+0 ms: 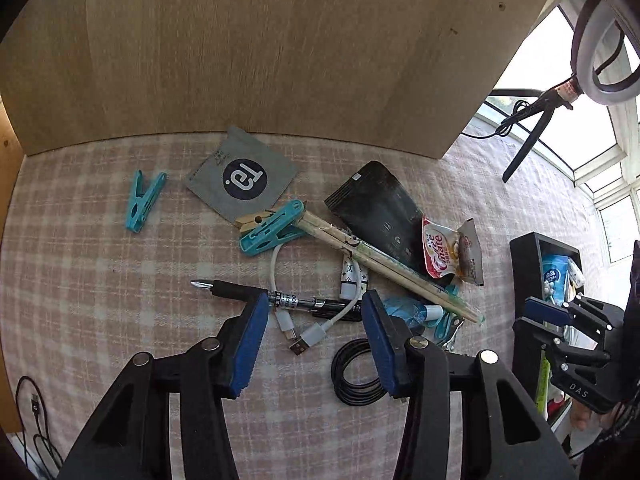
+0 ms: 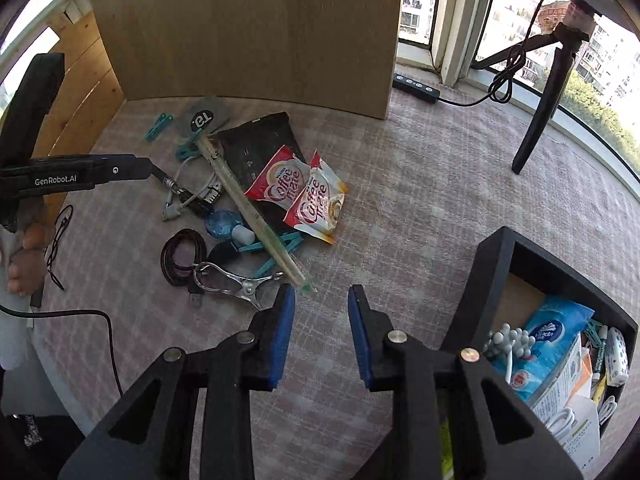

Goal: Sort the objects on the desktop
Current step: 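Move the right gripper back to the pile and grasp the wooden chopsticks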

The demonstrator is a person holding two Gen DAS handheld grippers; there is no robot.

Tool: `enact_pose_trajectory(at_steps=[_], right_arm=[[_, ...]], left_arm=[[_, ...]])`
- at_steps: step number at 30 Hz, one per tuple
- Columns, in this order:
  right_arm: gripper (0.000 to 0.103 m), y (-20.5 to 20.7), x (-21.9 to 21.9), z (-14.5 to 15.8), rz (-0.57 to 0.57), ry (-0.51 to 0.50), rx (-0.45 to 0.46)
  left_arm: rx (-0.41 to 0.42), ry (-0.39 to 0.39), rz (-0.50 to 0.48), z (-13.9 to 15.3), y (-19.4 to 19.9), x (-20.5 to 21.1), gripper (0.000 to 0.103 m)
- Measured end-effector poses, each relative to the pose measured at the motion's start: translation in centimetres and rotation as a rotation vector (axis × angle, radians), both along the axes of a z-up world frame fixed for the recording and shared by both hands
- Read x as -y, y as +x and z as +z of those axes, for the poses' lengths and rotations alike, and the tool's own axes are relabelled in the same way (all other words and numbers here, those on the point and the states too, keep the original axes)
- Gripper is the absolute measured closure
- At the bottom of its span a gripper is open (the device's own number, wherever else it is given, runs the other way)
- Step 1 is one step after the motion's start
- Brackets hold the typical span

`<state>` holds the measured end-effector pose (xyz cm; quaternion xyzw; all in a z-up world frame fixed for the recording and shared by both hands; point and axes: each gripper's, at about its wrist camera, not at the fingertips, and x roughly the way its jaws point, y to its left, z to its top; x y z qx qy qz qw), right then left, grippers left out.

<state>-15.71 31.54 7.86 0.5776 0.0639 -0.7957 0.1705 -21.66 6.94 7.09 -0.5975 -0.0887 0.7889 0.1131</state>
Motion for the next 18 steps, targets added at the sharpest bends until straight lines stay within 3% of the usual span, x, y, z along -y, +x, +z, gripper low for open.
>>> enact_pose_trajectory(at_steps=[8, 18], right_arm=[[0.076, -2.2, 2.8, -2.8, 0.086, 0.031, 0.041], [0.079, -3.6, 3.2, -4.5, 0.098, 0.039, 0.065]], left_arm=[[0.071, 0.054, 0.074, -2.5, -2.9, -1.0, 0.058], [0.143, 0.103, 0.13, -5.0, -4.9, -2.7, 0.058]])
